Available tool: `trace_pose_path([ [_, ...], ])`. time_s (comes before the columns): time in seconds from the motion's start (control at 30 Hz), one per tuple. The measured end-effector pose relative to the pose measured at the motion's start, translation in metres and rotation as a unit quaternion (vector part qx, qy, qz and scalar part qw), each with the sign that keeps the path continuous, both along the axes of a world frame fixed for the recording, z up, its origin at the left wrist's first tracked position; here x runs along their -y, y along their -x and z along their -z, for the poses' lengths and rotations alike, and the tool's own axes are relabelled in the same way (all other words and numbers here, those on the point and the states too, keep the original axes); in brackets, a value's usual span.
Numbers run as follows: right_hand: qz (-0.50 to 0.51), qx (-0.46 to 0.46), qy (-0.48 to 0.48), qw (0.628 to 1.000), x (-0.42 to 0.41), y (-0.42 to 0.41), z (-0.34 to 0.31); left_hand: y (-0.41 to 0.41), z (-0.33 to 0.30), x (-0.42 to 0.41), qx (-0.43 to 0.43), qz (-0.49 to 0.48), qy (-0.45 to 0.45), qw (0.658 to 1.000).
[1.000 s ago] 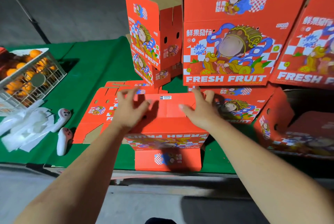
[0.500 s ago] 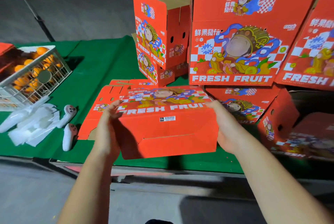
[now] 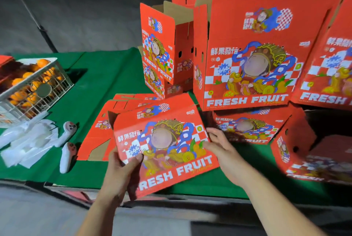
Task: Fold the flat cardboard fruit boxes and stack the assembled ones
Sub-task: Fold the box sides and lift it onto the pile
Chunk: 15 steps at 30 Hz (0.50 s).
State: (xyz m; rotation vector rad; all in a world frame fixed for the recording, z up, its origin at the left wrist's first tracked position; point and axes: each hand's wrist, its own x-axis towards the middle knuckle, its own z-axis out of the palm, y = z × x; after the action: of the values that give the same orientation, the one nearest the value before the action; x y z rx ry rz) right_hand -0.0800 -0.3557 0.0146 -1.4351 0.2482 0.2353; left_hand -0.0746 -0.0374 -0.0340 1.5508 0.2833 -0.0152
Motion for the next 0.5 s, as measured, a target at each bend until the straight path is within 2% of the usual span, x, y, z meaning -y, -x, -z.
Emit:
trace_pose_path([
  [0.13, 0.133, -0.01, -0.066, 0.989, 0.002, -0.037, -0.023, -0.027, -0.015, 0.011, 0.092, -0.021, -0.023, 0.995],
  [0.2, 0.204, -0.025, -0.14, 0.969, 0.009, -0.058, -0.037, -0.048, -0.025, 0.019, 0.114, -0.011, 0.006, 0.993],
  [0.27, 0.252, -0.063, -0.213, 0.942, 0.025, -0.077, -0.049, -0.077, -0.033, 0.028, 0.144, -0.033, -0.043, 0.988],
  [0.5, 0.279, -0.099, -0.201, 0.934, 0.042, -0.131, -0.042, -0.189, -0.049, 0.08, 0.18, -0.106, -0.191, 0.959],
])
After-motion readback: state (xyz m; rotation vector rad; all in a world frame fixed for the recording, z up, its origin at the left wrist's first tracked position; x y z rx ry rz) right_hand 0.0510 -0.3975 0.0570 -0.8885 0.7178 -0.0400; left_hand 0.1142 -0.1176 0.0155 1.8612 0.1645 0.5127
